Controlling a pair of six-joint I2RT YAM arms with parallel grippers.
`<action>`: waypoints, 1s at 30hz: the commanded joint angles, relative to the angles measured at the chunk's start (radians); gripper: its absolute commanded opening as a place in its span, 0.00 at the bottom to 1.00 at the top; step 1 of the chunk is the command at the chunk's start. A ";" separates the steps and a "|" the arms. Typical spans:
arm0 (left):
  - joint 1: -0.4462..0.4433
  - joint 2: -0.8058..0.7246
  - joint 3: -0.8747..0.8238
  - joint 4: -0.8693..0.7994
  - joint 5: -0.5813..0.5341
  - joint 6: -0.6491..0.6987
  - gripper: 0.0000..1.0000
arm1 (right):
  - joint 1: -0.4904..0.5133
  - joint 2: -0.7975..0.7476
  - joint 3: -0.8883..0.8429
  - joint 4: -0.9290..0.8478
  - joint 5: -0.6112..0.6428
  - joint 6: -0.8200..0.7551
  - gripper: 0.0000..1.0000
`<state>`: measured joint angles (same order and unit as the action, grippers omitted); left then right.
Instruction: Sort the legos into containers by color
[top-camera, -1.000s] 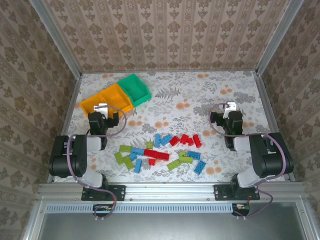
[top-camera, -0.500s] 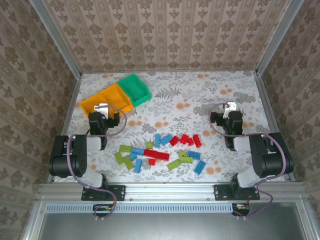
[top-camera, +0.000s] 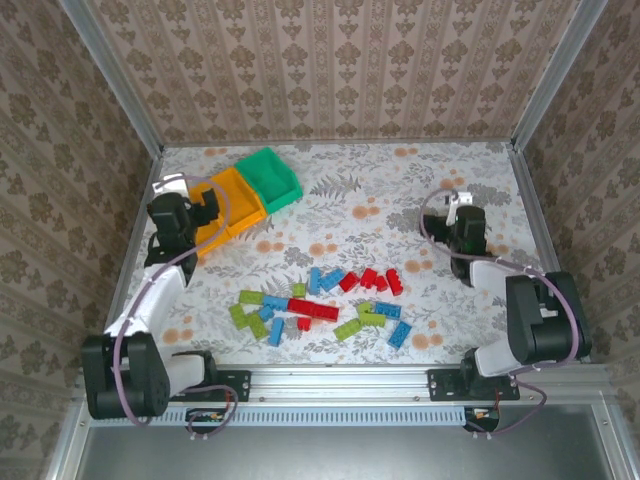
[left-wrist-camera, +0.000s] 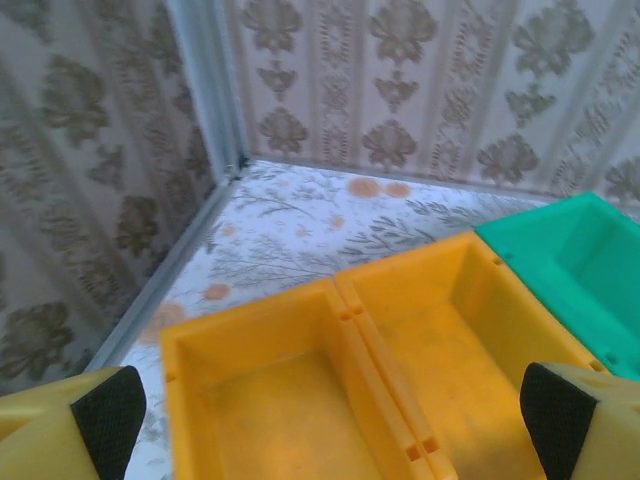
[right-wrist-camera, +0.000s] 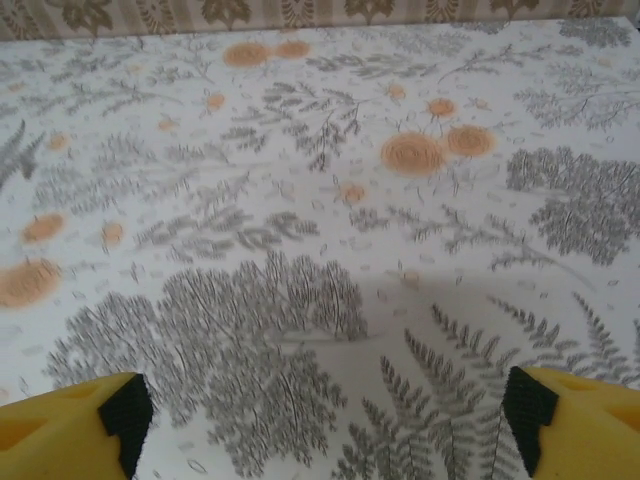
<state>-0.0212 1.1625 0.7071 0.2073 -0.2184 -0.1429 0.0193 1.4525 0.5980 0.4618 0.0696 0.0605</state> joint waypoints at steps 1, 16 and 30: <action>0.023 0.004 0.027 -0.278 -0.181 -0.180 1.00 | 0.003 -0.093 0.126 -0.324 -0.041 0.051 0.89; 0.181 0.304 0.267 -0.586 0.007 -0.317 0.91 | 0.033 -0.214 0.128 -0.541 -0.045 0.124 0.90; 0.239 0.503 0.355 -0.554 0.174 -0.265 0.62 | 0.056 -0.289 0.147 -0.748 -0.065 0.197 0.90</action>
<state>0.2111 1.6417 1.0218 -0.3504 -0.0998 -0.4328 0.0612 1.1698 0.7300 -0.1791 0.0216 0.2203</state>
